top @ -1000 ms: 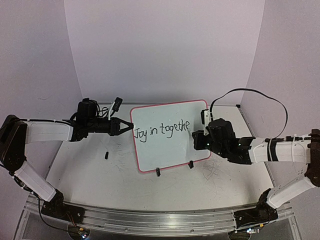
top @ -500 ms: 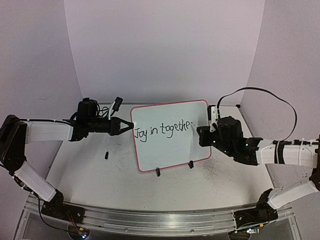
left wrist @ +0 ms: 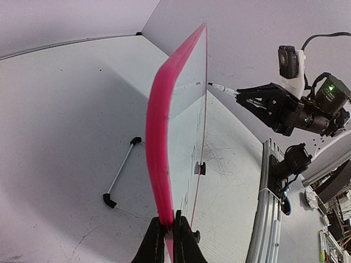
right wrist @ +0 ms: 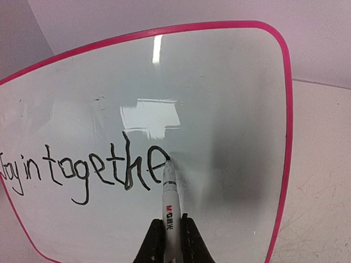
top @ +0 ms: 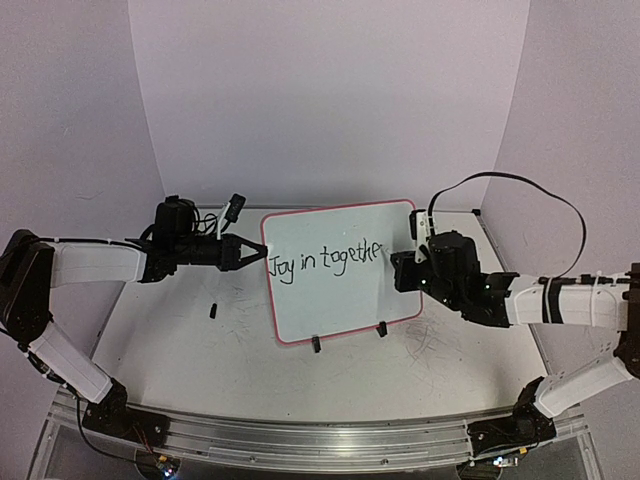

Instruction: Write a sentence on the whiteboard

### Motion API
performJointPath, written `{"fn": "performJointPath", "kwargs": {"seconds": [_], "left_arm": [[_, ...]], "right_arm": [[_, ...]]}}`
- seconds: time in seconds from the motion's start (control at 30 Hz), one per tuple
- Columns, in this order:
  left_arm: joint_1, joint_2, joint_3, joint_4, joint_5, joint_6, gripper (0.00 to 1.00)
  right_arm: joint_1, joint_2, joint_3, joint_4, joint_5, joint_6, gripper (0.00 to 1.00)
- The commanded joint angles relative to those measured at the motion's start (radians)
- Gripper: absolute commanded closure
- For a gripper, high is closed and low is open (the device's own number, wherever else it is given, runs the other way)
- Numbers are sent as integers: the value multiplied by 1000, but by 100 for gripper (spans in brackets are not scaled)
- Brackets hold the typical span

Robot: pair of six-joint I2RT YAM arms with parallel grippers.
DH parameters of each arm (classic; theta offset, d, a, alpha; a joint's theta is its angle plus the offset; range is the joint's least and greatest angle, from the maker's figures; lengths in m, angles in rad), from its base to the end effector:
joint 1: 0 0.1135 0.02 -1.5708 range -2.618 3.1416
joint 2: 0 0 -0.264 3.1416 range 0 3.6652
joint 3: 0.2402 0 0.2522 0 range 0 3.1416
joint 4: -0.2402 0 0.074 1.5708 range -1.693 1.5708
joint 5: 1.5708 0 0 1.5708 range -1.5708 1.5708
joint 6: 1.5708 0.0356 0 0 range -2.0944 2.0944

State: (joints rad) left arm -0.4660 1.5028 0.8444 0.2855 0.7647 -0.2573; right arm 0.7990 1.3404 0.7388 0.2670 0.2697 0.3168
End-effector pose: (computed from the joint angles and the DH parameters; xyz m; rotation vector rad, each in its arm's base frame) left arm 0.2796 -0.1682 0.2381 0.7380 1.8900 -1.2085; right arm 0.2146 0.2069 0.2458 -0.2779 1.9042 0.5006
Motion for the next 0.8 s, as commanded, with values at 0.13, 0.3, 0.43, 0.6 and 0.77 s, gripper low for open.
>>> {"fn": "performJointPath", "kwargs": {"seconds": [0.13,0.3,0.43,0.6,0.77], "left_arm": [[-16,-19,36,0,14,43,100],[-15,-18,37,0,13,44,100],[-16,-15,41,-2,13,45,100],[-16,-15,39,-3,12,45,100],[-16,-13,41,-3,12,45,100]], "right_arm": [[-7,42,61,10,48,11,100],[-6,34,48,-24,44,26,100],[-5,25,29,-43,29,41,100],[-4,16,3,-51,11,69,100],[0,16,-16,-51,0,92,100]]}}
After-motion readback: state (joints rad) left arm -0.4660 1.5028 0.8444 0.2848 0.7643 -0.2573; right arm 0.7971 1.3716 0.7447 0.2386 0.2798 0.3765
